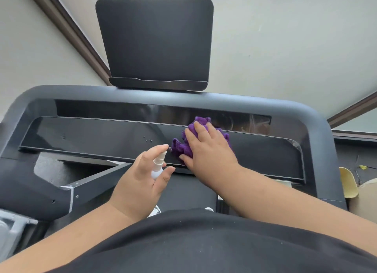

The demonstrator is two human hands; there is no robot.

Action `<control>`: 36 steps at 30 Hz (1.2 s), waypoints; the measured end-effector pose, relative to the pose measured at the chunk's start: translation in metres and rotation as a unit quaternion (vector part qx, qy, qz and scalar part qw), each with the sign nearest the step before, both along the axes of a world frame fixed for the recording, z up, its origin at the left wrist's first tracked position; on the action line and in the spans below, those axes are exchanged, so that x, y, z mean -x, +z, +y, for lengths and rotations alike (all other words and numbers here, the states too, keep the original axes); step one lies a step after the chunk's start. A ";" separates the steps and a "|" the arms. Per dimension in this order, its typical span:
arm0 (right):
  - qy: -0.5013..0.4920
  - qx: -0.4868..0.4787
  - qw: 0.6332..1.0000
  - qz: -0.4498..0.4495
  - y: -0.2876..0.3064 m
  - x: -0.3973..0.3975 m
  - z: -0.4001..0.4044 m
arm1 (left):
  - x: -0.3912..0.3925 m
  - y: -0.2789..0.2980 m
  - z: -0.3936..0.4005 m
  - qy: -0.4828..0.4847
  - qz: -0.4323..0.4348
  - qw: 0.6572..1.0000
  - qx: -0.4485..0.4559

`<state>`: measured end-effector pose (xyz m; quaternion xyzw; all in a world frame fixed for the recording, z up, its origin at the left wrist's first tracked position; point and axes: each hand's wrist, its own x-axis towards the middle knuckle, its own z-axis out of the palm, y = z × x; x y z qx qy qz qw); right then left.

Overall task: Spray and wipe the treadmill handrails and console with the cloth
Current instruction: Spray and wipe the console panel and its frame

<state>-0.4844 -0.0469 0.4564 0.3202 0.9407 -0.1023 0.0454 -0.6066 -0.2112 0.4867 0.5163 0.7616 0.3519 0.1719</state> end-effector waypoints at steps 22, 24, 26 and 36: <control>0.094 0.017 0.994 0.055 -0.001 0.113 -0.038 | 0.072 -0.008 -0.041 0.019 -0.038 0.999 0.002; 0.060 0.023 0.990 0.123 -0.001 0.096 -0.034 | 0.085 -0.010 -0.043 0.017 -0.049 0.999 0.000; 0.002 0.059 0.989 0.133 0.000 0.079 -0.032 | 0.100 -0.011 -0.048 0.006 -0.055 0.998 -0.001; -0.001 -0.051 0.998 0.035 0.007 0.162 -0.082 | 0.189 -0.013 -0.085 -0.016 -0.060 0.998 -0.023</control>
